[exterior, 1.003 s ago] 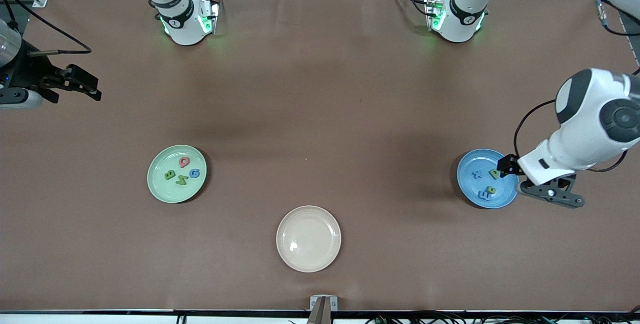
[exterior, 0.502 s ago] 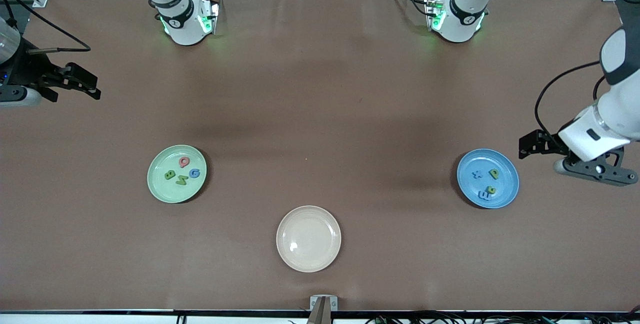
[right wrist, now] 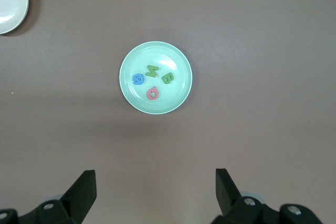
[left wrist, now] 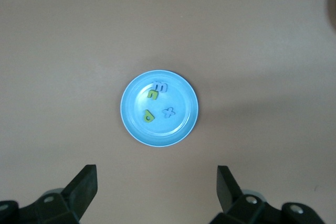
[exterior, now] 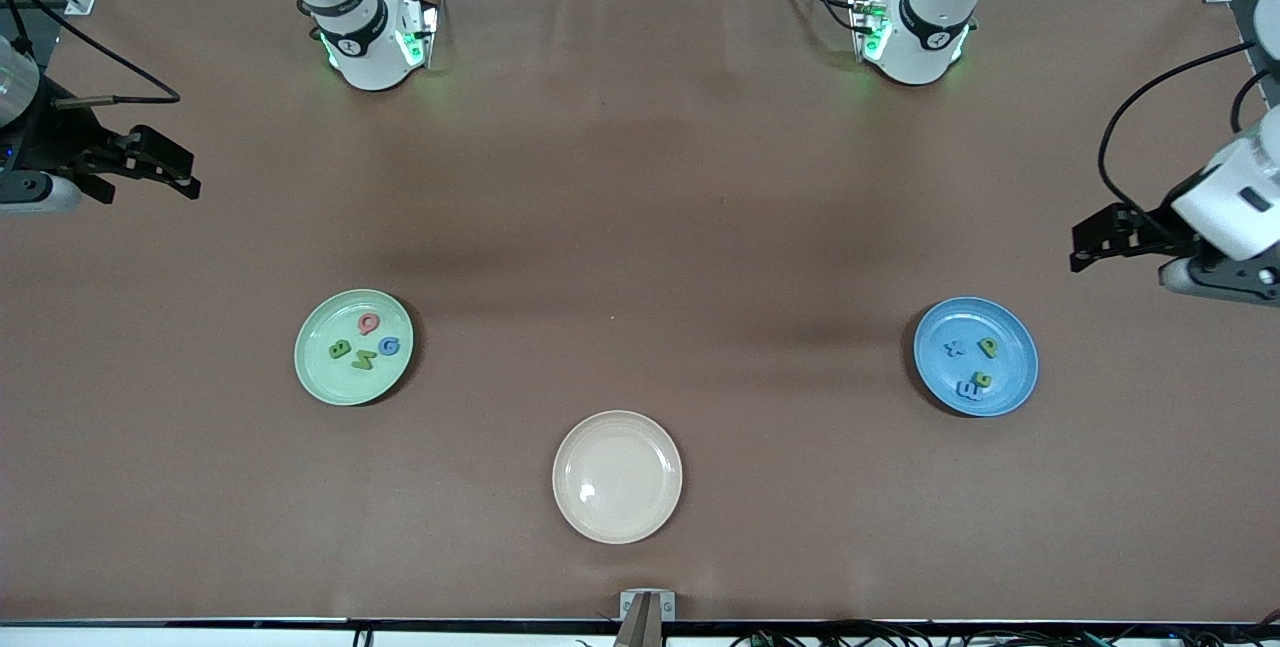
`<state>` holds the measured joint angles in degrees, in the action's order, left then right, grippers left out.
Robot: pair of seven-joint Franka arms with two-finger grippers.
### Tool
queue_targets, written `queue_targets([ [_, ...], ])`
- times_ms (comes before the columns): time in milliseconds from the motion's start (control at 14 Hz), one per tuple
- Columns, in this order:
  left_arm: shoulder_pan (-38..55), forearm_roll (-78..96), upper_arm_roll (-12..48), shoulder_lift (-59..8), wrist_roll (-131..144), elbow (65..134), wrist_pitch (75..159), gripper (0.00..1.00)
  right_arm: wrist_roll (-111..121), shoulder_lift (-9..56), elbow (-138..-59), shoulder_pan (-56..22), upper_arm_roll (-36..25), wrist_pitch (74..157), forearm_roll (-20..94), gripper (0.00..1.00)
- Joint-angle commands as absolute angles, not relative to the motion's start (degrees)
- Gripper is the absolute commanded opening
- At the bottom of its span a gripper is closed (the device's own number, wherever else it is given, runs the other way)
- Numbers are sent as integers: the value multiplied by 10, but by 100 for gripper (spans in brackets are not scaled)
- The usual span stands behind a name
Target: Sort upper and lower case letters into plates
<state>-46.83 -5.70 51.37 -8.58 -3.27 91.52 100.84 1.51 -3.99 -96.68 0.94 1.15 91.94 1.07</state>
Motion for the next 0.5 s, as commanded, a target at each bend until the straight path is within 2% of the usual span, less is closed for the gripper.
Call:
queue_targets([
  [0,-472,-20,486,-52,-45,918,999,100,9,-49,-976,23,16,919,10,100],
  [430,-468,-32,480,-28,-42,900,997,100,9,-50,-985,20,18,917,11,100],
])
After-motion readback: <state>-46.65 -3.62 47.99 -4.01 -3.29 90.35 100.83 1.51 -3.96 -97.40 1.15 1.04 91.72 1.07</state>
